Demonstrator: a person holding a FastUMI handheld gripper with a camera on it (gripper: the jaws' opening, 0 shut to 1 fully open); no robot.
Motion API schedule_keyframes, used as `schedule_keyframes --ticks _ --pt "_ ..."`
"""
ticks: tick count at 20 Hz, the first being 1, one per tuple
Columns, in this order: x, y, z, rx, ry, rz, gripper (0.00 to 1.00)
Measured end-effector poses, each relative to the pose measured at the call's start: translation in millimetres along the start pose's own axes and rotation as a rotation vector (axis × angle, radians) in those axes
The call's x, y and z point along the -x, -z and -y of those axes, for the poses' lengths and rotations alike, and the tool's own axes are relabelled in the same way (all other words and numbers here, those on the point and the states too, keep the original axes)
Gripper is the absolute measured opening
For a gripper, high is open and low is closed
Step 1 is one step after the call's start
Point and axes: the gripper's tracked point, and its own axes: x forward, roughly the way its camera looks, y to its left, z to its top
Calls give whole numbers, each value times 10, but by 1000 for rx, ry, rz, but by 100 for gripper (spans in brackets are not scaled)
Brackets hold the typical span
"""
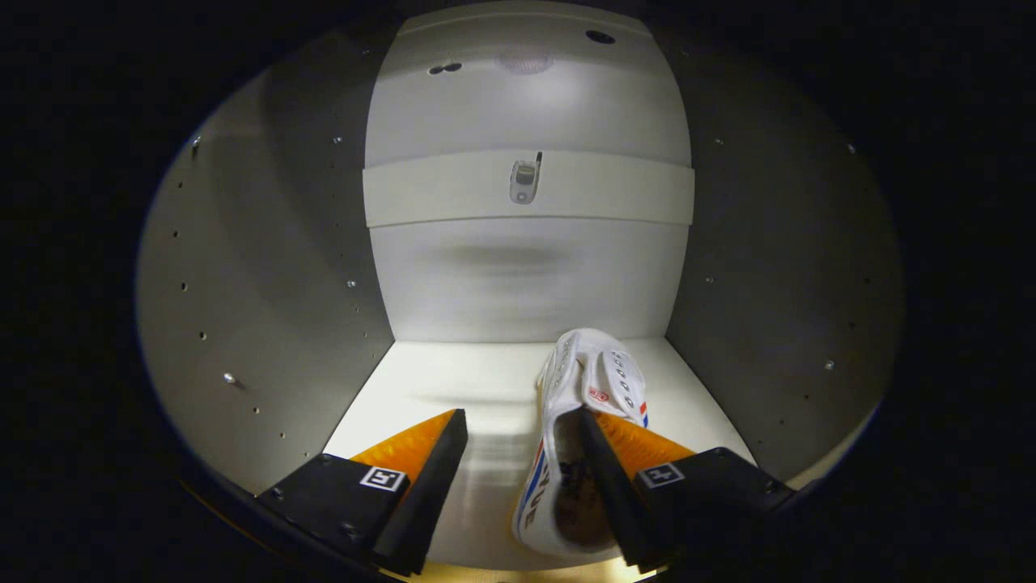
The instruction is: Open the shoe cabinet door, grab the shoes and put them into the shoe cabinet, then close the shoe cabinet door.
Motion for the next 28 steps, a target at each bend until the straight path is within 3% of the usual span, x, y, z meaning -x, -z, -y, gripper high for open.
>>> schedule_keyframes --ticks 1,2,7,20,28 --pt "83 -1 -7 -2 8 5 98" --pt "178 -27 -13 -6 15 13 99" --pt "849 -207 -60 5 41 97 99" --pt "3393 -210 -95 -29 33 239 98" --pt "4654 95 779 -136 129 259 98"
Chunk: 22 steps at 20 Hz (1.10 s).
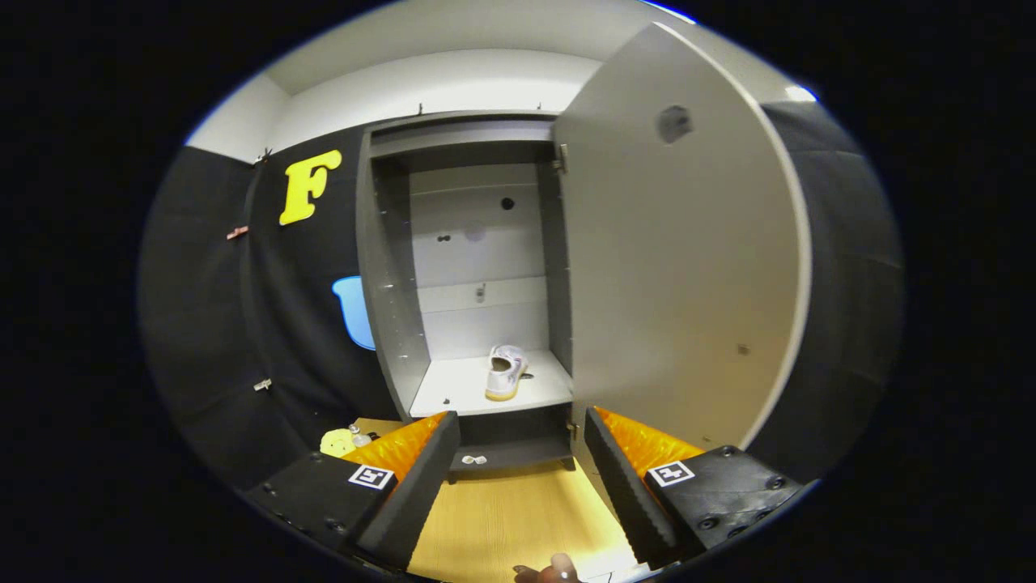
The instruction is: Open the shoe cabinet door, grab the shoes and put them into the shoe cabinet, then close the shoe cabinet door.
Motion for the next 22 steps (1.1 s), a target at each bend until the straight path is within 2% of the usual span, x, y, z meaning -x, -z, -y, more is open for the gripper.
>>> schedule_keyframes --ticks 6,9,13,15,19,22 --pt "283 -157 1027 10 153 42 98" --pt "337 -307 1489 37 179 54 98" --pt "135 -292 1873 21 133 32 98" --pt "6 -261 1940 8 72 6 98" --pt "-171 -105 1841 -4 -64 -41 98" --pt "-205 -154 1787 24 -92 -11 98"
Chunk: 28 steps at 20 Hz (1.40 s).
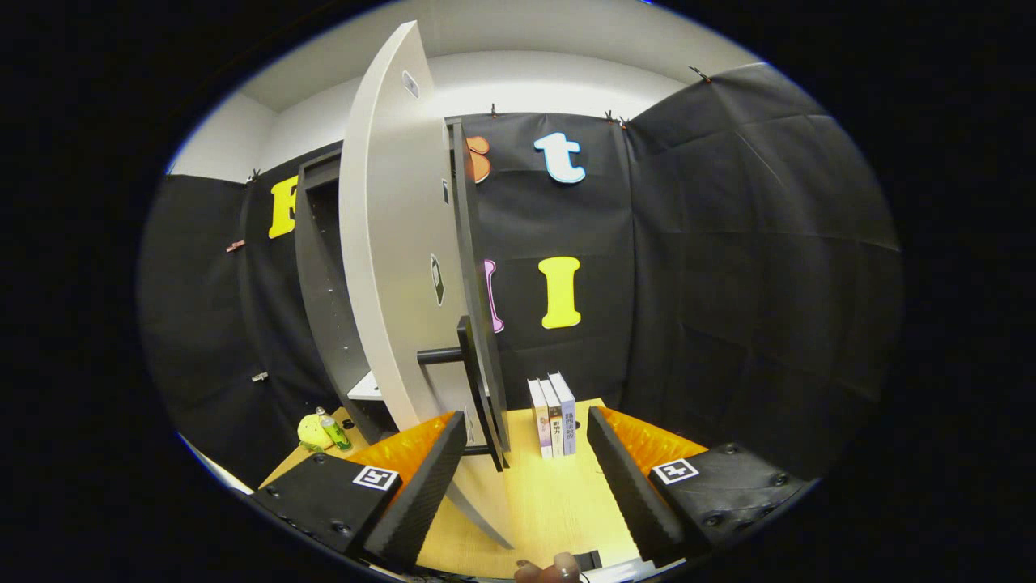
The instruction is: Open the shoe cabinet door, grab the shoes and put them into the shoe cabinet, then close the shoe cabinet door.
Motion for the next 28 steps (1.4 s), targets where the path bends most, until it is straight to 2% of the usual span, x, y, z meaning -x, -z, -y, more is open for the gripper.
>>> schedule_keyframes --ticks 4,8,19,28 --pt "21 38 -124 -11 -9 -3 97" --pt "-41 136 -611 -9 -47 -17 98" --pt "-255 307 -2366 8 -165 -6 98" --pt "-353 415 -2984 14 -188 -22 99"
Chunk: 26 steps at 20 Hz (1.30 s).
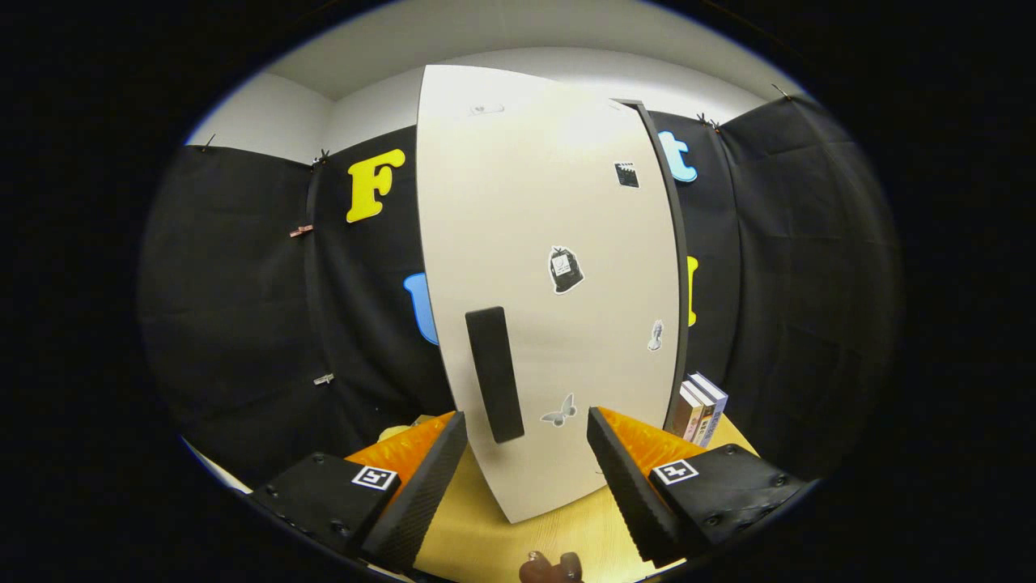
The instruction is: Open the shoe cabinet door, grab the shoes and put them into the shoe cabinet, then close the shoe cabinet door.
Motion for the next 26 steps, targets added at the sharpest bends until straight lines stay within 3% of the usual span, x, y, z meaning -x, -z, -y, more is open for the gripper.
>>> schedule_keyframes --ticks 14,26 --pt "20 -39 -167 37 2 6 98" --pt "111 -63 -138 49 54 19 99"
